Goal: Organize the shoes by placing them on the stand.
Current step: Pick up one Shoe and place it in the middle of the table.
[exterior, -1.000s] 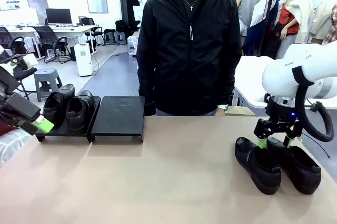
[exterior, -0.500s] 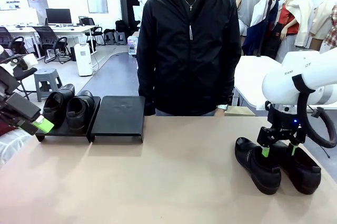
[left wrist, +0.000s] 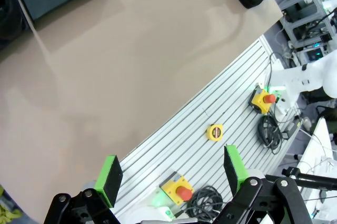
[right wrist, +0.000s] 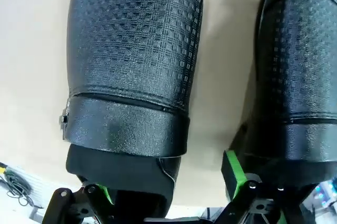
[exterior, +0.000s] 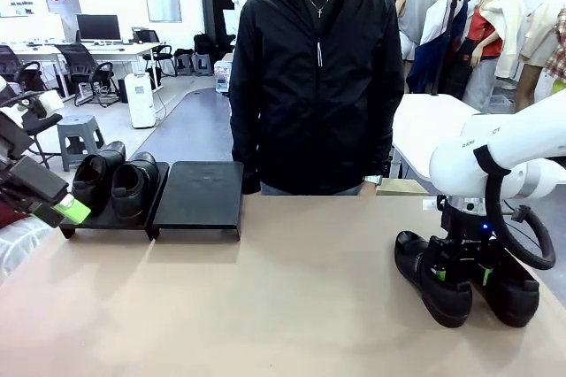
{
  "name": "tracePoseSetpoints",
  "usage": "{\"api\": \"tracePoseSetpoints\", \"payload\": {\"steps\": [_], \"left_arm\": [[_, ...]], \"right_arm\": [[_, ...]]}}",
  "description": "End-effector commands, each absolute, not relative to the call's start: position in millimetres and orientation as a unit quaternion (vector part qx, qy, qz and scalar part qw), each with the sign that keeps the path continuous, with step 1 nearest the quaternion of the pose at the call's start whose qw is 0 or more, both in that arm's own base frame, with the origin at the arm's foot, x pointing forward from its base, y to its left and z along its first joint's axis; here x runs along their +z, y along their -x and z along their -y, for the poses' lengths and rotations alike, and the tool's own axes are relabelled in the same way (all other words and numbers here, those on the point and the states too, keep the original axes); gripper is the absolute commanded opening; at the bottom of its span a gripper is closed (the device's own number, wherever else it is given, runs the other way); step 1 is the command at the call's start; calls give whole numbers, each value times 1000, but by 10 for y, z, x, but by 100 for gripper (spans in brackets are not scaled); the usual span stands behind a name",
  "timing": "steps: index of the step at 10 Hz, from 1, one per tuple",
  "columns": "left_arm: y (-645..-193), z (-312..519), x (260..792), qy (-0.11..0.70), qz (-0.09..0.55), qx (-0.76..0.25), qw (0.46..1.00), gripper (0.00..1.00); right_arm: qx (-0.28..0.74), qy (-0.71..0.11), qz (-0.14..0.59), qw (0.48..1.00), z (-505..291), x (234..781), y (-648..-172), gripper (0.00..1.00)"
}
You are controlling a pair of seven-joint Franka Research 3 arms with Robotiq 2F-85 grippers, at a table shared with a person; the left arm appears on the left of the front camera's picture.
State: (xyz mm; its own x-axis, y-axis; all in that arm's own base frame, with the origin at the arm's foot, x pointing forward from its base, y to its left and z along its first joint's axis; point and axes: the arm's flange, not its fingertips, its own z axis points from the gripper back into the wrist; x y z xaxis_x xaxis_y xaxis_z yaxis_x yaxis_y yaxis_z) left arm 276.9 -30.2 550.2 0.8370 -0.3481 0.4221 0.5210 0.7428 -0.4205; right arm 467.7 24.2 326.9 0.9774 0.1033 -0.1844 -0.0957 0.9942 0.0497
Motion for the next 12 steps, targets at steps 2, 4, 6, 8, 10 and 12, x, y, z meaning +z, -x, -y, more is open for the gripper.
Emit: {"api": "tracePoseSetpoints", "payload": {"steps": [2,4,6,8,10,12], "left_arm": [[-2771,283,5511,280,163,-246,913,100],[-2771,283,5511,280,163,-246,913,100],[-2771,283,5511,280,163,-246,913,100],[-2771,283,5511,280,163,-246,913,100],[-2771,283,5511,280,163,-246,913,100],[-2771,283,5511,280,163,-246,913,100]], "right_arm": [[34,-32,-88,995,-255,3326,-4719,0],[38,-37,-87,995,-269,3325,-4721,0],[40,-38,-84,995,-283,3337,-4714,0],[44,-38,-82,995,-292,3346,-4712,0],[42,-42,-80,995,-270,3369,-4698,0],[49,-57,-72,995,-241,3467,-4619,0]]}}
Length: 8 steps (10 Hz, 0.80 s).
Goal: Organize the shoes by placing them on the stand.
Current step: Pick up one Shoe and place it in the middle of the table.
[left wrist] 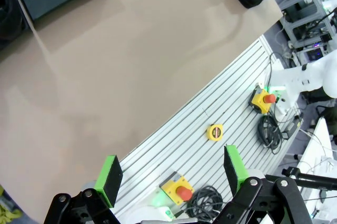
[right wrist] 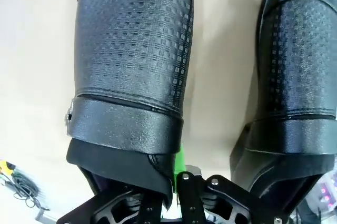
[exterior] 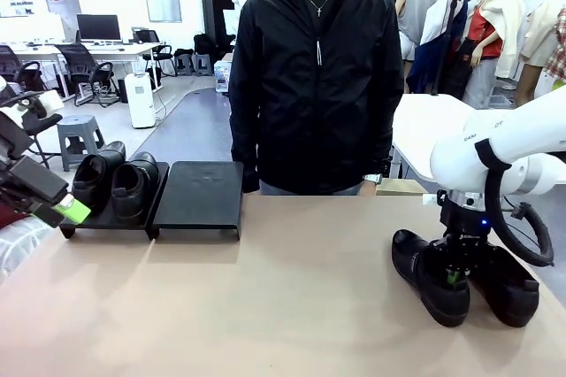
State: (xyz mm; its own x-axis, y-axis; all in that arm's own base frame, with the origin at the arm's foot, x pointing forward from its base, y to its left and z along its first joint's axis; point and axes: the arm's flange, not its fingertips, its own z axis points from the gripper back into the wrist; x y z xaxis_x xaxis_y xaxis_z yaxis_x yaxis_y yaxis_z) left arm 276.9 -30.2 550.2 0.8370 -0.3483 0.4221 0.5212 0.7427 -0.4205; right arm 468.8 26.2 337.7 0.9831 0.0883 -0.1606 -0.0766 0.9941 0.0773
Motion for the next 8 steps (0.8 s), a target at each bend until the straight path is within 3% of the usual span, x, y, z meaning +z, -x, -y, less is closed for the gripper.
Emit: {"api": "tracePoseSetpoints", "payload": {"steps": [1,4,6,7,8], "left_arm": [[-2771,283,5511,280,163,-246,913,100],[-2771,283,5511,280,163,-246,913,100],[-2771,283,5511,280,163,-246,913,100],[-2771,283,5511,280,163,-246,913,100],[-2771,283,5511,280,163,-246,913,100]], "right_arm": [[44,-64,-63,995,-185,3618,-4541,0],[19,-64,-60,996,18,4410,-3978,0],[43,-95,-12,995,96,4669,-3674,0],[23,-119,26,992,148,4641,-3779,0],[22,-69,-36,997,42,4617,-3818,0]]}}
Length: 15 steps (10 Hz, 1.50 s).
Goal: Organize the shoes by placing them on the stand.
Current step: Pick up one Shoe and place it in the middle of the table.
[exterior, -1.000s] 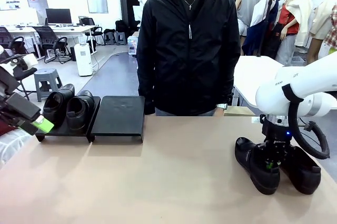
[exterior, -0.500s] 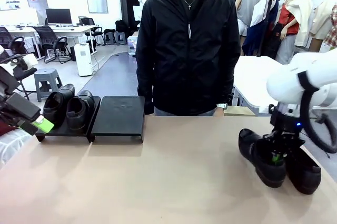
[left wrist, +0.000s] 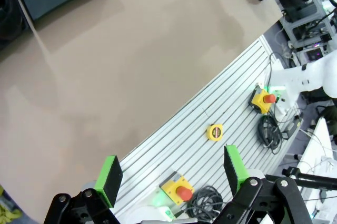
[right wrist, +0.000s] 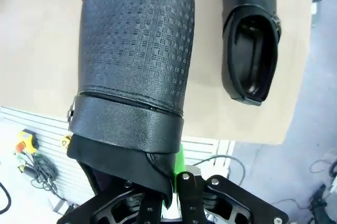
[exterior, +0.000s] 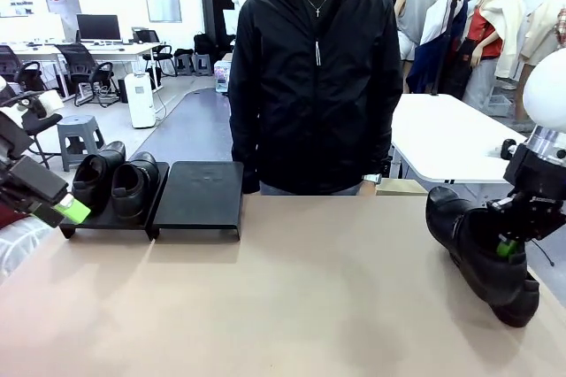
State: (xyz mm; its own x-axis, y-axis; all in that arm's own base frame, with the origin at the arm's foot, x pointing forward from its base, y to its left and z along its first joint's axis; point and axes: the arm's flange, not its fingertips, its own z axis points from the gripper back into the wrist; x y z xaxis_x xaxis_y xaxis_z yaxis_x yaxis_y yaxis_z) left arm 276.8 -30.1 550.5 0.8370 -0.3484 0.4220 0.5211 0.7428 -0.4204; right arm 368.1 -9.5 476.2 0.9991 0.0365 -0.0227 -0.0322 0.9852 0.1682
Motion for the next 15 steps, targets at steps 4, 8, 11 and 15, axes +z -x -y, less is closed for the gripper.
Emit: {"api": "tracePoseSetpoints", "payload": {"steps": [4,8,11,15], "left_arm": [[-2771,283,5511,280,163,-246,913,100],[-2771,283,5511,280,163,-246,913,100],[-2771,283,5511,280,163,-246,913,100],[-2771,283,5511,280,163,-246,913,100]], "right_arm": [[65,-97,-13,993,-362,4702,-3693,0],[62,-134,25,989,-2484,4998,-3567,0],[35,-181,-11,983,-3670,4688,-3609,0],[-73,-146,-60,985,-4200,4081,-3499,0]]}}
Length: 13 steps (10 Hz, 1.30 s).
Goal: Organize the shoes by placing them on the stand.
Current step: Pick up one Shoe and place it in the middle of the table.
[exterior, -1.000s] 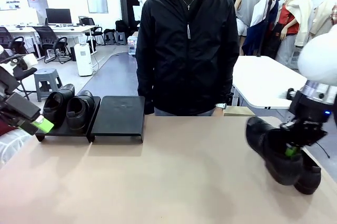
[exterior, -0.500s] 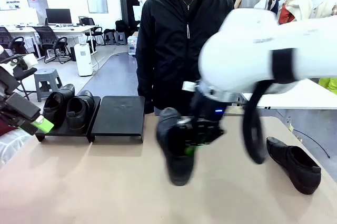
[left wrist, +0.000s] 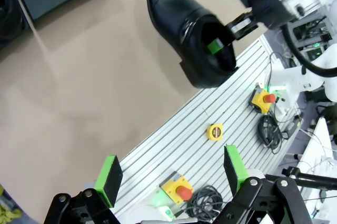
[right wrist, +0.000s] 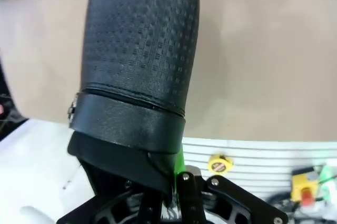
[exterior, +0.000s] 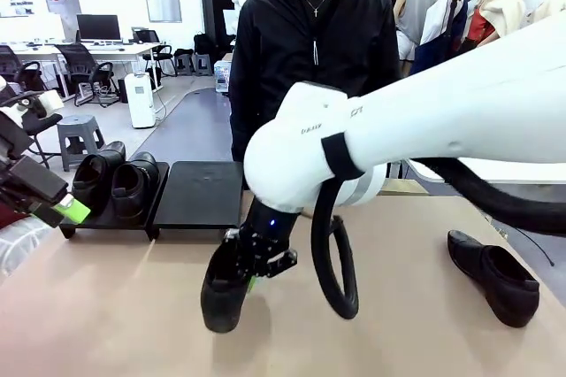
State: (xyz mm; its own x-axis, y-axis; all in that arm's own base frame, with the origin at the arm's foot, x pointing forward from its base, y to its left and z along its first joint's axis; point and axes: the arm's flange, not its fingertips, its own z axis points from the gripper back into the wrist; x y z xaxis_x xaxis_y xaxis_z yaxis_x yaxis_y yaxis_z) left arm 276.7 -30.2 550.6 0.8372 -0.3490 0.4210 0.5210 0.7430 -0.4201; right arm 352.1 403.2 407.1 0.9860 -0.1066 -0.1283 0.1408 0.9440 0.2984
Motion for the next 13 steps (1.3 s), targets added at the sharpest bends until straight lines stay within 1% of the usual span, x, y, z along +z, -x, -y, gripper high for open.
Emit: {"api": "tracePoseSetpoints", "payload": {"steps": [1,2,4,7,8,9,11,13], "left_arm": [[-2771,283,5511,280,163,-246,913,100],[-2771,283,5511,280,163,-246,913,100],[-2771,283,5511,280,163,-246,913,100],[-2771,283,5511,280,163,-246,913,100],[-2771,283,5511,280,163,-246,913,100],[-2771,283,5511,280,163,-246,913,100],[-2771,283,5511,280,163,-246,913,100],[-2771,283,5511,280,163,-246,913,100]], "right_arm": [[-69,-136,-81,985,-4238,3913,-3498,0],[-74,-121,-77,987,-4246,3777,-3542,0],[-31,-126,-79,988,-4229,3577,-3626,0],[-17,-131,-83,988,-4191,3480,-3680,0],[-12,-135,-86,987,-4184,3473,-3680,59],[-6,-135,-86,987,-4180,3480,-3660,100],[-2,-139,-73,988,-4069,3618,-3615,100],[41,-171,-49,983,-3609,4133,-3448,100]]}}
